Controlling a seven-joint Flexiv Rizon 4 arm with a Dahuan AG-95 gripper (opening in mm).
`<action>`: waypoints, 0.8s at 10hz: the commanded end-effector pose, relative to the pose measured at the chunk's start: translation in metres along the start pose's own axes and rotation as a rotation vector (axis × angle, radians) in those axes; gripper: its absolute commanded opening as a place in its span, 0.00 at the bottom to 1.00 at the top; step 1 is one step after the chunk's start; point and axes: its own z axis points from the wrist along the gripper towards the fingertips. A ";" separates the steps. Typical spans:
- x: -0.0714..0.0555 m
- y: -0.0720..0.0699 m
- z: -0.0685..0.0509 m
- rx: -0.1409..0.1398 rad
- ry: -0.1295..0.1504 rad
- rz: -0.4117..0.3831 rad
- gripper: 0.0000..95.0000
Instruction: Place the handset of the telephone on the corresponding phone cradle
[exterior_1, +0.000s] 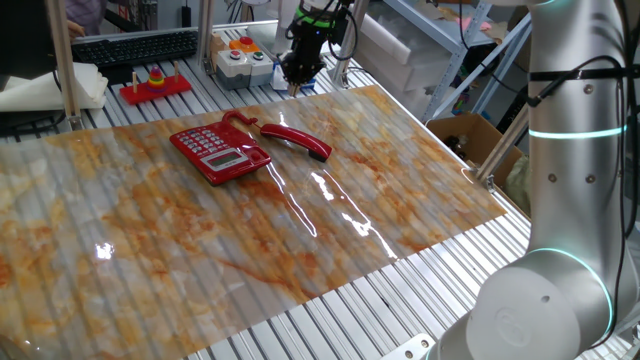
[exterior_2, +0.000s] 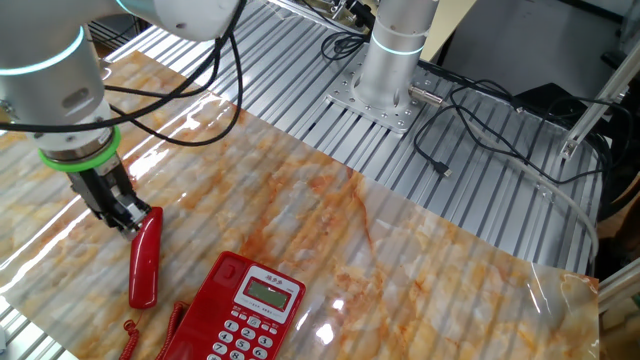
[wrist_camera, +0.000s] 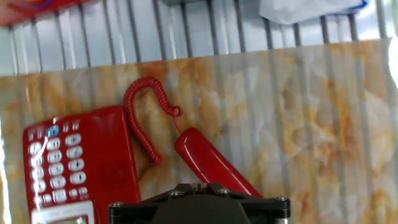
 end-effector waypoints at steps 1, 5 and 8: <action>-0.001 0.000 0.000 0.084 0.049 -0.279 0.00; -0.001 0.000 0.001 0.087 0.049 -0.279 0.00; 0.000 0.001 0.002 0.087 0.050 -0.279 0.00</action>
